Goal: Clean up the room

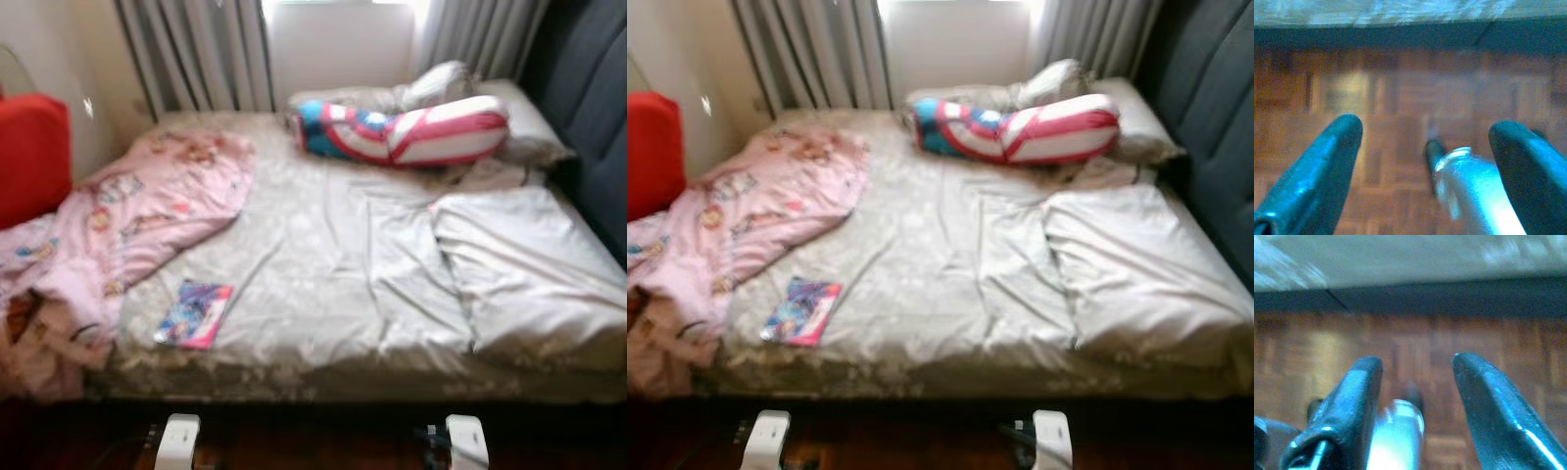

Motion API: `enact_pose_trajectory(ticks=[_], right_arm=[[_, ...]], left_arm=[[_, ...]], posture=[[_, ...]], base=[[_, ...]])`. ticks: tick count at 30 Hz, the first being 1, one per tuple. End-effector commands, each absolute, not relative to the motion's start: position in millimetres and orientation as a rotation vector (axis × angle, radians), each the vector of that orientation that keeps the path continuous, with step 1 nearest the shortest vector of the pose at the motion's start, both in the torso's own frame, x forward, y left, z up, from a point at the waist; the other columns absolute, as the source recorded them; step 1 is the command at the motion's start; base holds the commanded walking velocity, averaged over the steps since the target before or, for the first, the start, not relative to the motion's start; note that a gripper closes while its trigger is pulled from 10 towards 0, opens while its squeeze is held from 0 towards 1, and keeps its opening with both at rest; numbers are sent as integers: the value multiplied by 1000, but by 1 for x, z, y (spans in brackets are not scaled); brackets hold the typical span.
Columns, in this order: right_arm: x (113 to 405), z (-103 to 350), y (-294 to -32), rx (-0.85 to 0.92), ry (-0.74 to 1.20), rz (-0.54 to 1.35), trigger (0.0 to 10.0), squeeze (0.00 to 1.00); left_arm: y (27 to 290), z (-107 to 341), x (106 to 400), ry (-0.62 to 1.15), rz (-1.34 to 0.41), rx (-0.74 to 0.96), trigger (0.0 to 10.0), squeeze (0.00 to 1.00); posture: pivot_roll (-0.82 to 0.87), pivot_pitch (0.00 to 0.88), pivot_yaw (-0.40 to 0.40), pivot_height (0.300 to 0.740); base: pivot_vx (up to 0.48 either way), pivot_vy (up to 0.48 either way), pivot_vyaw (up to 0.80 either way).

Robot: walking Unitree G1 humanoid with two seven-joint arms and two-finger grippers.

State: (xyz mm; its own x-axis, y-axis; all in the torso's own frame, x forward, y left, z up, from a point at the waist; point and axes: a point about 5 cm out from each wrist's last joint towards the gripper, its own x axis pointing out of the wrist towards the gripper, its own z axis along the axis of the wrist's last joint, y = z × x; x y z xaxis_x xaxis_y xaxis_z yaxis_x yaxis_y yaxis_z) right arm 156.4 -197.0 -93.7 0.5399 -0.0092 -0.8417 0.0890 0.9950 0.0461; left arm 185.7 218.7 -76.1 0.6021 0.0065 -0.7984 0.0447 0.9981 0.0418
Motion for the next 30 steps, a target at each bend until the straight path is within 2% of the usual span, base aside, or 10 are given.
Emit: enact_pose_trajectory(ticks=[1, 21, 30], right_arm=[[161, -92, -199, 83, 993, -67, 10000, 0], [161, -92, -200, 78, 996, -59, 10000, 0], [161, -92, -200, 78, 995, -57, 10000, 0]], left_arm=[[220, -75, 186, 920, -27, 69, 10000, 0], [220, -76, 186, 925, -32, 75, 10000, 0], [221, -75, 186, 926, -33, 84, 10000, 0]], posture=[[-50, 0, -9, 740], [-50, 0, -13, 740], [-50, 0, -12, 740]], base=[[311, 0, 0], [304, 0, 0], [0, 0, 0]])
